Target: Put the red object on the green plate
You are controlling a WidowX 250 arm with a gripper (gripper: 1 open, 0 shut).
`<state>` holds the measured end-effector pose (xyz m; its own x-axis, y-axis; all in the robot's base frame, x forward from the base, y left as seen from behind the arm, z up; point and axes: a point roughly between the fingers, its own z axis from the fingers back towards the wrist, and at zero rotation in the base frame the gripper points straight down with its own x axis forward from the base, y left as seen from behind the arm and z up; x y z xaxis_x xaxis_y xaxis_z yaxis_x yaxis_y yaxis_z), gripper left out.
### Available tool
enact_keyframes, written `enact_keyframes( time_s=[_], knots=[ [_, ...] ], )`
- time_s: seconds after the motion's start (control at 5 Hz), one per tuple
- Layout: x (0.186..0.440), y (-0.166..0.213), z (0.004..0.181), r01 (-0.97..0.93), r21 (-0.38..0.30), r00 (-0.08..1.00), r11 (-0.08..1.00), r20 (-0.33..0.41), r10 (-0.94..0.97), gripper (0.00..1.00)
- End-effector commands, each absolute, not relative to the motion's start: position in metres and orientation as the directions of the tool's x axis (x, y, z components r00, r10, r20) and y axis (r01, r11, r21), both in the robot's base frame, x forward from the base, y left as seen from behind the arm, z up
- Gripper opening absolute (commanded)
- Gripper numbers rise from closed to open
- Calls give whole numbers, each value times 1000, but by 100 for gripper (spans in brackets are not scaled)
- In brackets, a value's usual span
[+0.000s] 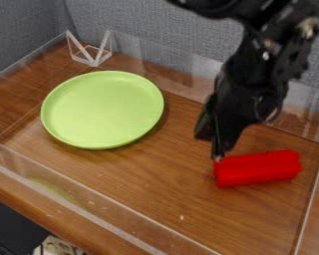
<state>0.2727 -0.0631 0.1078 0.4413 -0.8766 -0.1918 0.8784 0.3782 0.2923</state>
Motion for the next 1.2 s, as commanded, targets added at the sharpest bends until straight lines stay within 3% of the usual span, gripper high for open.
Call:
enact_keyframes(
  time_s=[0.0,0.4,0.8,1.0],
  knots=[
    [285,-43,156,830,362,492,423,-119,-863,0],
    [271,-39,174,805,382,519,454,-82,-851,0],
    [250,-55,164,818,365,497,444,-62,-865,0],
    [240,-54,168,811,377,503,448,-54,-863,0]
  ],
)
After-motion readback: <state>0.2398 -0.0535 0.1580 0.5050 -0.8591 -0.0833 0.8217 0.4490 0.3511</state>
